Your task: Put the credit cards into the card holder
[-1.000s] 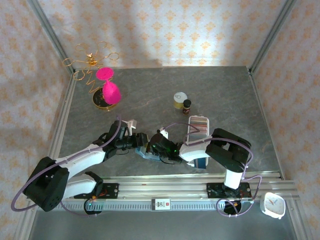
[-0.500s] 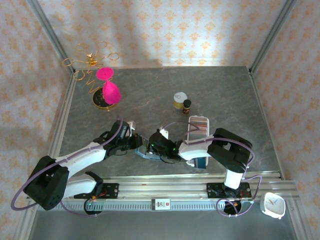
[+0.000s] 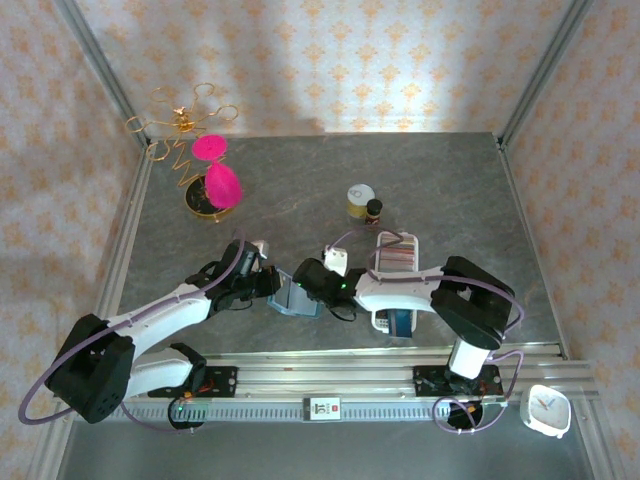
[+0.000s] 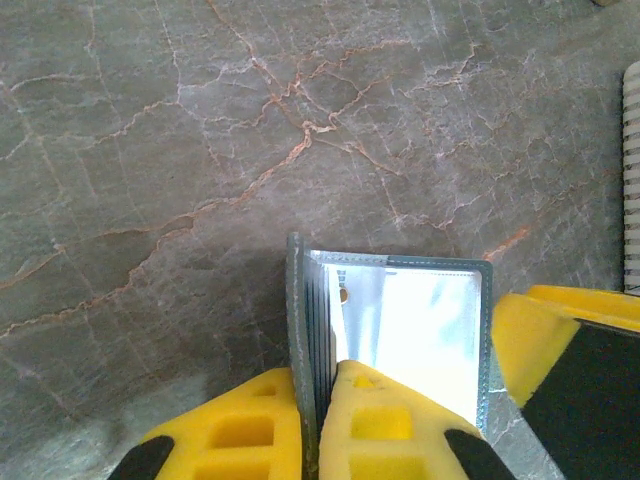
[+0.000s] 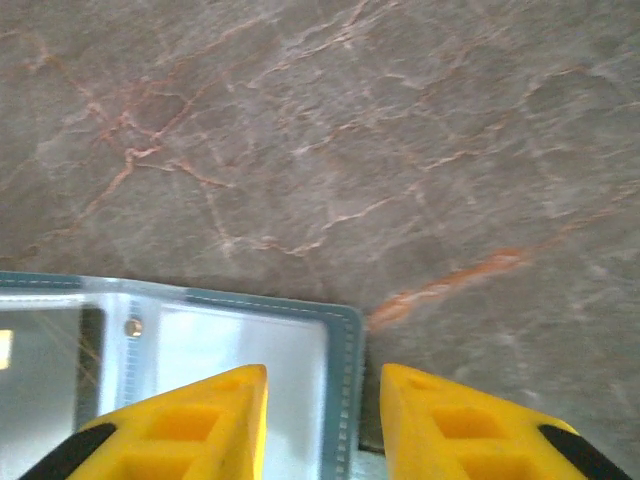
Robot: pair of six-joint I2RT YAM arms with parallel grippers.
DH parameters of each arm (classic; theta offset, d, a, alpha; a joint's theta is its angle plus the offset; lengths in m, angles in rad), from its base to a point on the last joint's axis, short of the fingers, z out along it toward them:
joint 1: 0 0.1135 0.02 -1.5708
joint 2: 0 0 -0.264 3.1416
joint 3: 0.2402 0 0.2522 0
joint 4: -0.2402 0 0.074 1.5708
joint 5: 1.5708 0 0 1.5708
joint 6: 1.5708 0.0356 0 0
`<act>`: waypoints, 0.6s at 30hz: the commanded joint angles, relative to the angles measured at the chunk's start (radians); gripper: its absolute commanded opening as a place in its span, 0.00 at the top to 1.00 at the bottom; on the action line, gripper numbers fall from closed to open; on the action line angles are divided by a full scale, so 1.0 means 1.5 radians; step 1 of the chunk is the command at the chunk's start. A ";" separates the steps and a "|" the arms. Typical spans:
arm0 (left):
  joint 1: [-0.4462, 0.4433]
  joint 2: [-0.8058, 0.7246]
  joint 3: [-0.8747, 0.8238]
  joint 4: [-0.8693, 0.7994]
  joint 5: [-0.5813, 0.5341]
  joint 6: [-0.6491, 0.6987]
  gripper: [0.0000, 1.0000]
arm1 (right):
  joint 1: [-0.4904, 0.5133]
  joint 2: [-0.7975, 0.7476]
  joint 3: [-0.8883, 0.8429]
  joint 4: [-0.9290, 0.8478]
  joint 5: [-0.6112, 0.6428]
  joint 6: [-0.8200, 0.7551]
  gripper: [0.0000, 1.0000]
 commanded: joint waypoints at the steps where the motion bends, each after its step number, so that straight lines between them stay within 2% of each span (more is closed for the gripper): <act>1: -0.005 -0.008 0.020 -0.036 -0.034 0.015 0.95 | 0.001 -0.023 0.014 -0.081 0.050 -0.012 0.64; 8: -0.004 -0.009 0.024 -0.046 -0.044 0.014 0.95 | 0.009 -0.032 0.015 -0.133 0.040 0.001 0.57; 18: -0.005 -0.006 0.023 -0.043 -0.041 0.015 0.95 | 0.006 -0.070 -0.033 -0.087 0.029 0.021 0.61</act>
